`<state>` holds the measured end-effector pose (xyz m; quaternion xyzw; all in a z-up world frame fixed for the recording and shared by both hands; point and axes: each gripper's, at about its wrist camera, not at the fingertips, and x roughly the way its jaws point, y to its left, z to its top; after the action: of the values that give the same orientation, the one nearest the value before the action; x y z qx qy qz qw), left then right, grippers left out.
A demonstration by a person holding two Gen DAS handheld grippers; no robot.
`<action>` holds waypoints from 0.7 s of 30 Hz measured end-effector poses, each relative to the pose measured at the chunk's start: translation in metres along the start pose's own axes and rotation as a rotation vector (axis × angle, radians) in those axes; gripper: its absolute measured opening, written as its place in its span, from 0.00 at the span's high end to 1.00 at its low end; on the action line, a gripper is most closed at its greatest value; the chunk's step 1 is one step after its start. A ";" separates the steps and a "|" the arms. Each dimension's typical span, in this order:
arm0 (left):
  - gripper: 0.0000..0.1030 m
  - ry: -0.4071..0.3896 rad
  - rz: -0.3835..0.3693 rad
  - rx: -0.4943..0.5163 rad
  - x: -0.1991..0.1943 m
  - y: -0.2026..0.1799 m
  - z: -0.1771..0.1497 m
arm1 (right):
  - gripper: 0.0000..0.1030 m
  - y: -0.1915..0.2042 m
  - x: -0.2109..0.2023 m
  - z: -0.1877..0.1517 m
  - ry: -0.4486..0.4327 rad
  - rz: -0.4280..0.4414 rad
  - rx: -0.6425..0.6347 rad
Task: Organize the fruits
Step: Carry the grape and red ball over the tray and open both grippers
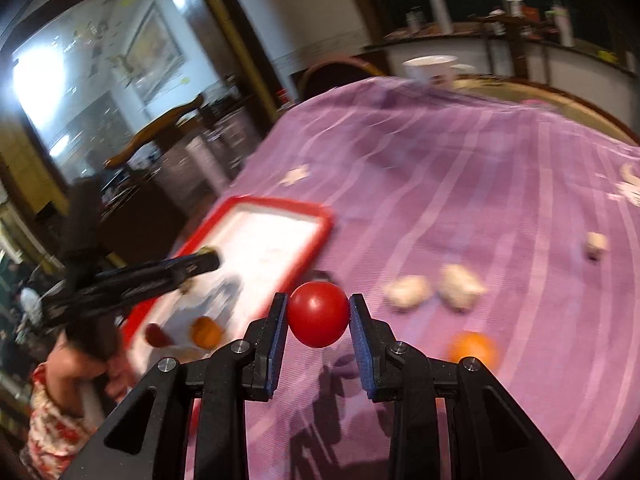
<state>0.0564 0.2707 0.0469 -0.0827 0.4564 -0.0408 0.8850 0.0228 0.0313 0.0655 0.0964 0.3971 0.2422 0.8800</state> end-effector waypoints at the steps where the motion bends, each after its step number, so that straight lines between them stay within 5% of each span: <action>1: 0.78 0.006 0.008 -0.010 0.005 0.007 0.003 | 0.67 0.013 0.012 0.003 0.019 0.016 -0.017; 11: 0.76 0.060 0.023 -0.016 0.031 0.020 0.002 | 0.67 0.085 0.104 -0.004 0.163 -0.015 -0.165; 15: 0.45 0.024 -0.014 -0.049 0.018 0.026 -0.001 | 0.65 0.090 0.115 -0.006 0.162 -0.035 -0.189; 21: 0.39 -0.058 -0.033 -0.104 -0.020 0.033 -0.003 | 0.48 0.102 0.105 -0.007 0.130 -0.038 -0.243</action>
<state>0.0429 0.3053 0.0551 -0.1372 0.4306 -0.0293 0.8916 0.0417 0.1717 0.0290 -0.0342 0.4227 0.2773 0.8621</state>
